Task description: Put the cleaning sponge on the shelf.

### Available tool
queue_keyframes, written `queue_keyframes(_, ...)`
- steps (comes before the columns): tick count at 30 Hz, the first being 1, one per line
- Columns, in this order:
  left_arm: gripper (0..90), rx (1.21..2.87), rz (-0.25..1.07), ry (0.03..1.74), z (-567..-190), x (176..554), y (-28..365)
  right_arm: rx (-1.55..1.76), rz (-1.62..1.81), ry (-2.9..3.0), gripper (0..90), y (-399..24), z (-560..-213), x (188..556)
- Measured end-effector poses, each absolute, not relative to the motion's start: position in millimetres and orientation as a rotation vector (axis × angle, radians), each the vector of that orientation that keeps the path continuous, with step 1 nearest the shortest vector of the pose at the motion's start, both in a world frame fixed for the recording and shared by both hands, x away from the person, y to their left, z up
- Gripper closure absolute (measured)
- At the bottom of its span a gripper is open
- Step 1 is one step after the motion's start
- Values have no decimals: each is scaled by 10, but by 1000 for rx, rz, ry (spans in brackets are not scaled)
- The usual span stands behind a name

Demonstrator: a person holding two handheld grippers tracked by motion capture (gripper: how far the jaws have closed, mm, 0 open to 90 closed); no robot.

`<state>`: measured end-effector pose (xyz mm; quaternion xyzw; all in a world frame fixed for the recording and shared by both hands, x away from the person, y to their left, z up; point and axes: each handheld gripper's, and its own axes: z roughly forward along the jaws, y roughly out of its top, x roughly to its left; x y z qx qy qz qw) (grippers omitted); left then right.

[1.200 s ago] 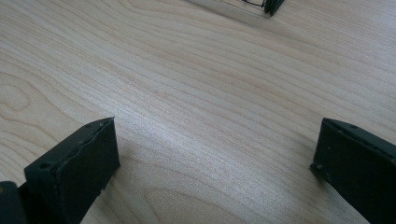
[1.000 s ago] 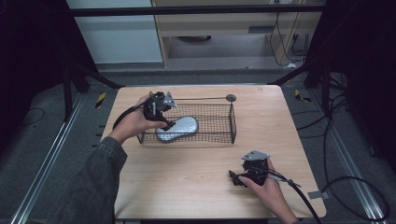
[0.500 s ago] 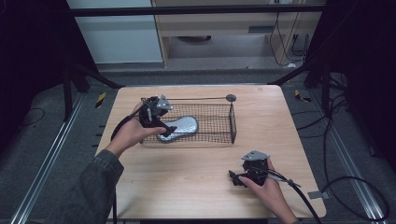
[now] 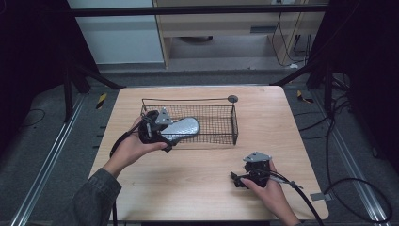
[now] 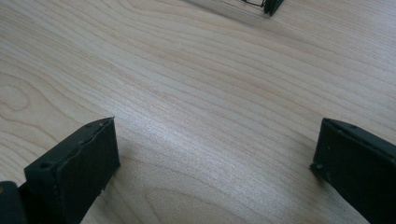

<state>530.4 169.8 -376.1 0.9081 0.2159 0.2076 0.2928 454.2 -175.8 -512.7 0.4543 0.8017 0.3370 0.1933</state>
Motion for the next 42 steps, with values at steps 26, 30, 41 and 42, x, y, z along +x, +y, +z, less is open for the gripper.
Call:
queue_keyframes(26,64,2386,482,704,-4297,4877,1897,1276,947,2247,4,-1758,-5128,4537)
queue_keyframes(30,63,2379,460,742,-4426,4842,1975,1276,948,2247,4,-1758,-5128,4537)
queue_keyframes(41,61,2359,463,873,-4679,4821,2263,1272,947,2249,4,-1759,-5128,4537)
queue_keyframes(42,60,2362,462,886,-4707,4821,2292,1271,947,2250,4,-1759,-5128,4537)
